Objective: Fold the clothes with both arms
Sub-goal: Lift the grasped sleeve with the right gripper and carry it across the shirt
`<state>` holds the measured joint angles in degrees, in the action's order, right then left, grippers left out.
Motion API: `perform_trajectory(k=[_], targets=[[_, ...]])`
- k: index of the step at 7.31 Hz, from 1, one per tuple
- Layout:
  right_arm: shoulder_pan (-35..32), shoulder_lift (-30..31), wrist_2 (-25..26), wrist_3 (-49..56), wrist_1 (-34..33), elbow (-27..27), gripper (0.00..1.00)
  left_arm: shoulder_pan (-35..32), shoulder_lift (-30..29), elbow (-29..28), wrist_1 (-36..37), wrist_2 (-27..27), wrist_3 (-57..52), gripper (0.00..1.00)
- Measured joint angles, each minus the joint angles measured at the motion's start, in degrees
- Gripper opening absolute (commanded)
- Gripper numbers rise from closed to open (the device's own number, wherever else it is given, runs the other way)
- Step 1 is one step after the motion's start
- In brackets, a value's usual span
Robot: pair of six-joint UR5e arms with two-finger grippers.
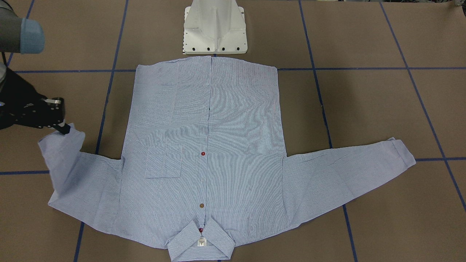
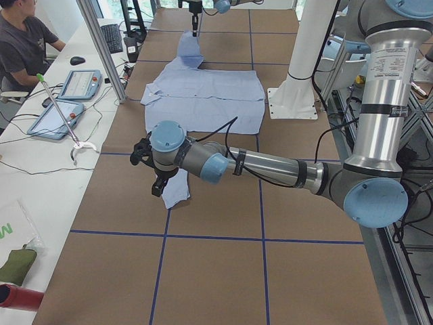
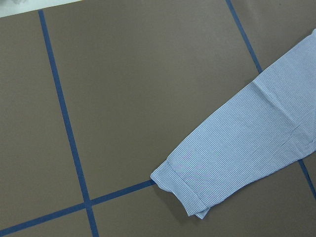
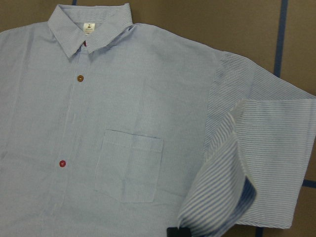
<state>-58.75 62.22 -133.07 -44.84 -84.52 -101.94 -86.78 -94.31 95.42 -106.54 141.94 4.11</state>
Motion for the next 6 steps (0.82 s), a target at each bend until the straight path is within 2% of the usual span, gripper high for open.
perform_trajectory(k=[3, 6], targets=[[4.1, -14.6, 2.2, -4.7, -1.8, 10.6, 0.0, 0.0, 0.0, -0.2, 0.0, 0.0, -0.1, 1.0], [6.7, -24.8, 6.3, -7.0, -0.4, 19.8, 0.0, 0.0, 0.0, -0.4, 0.0, 0.0, -0.1, 1.0]])
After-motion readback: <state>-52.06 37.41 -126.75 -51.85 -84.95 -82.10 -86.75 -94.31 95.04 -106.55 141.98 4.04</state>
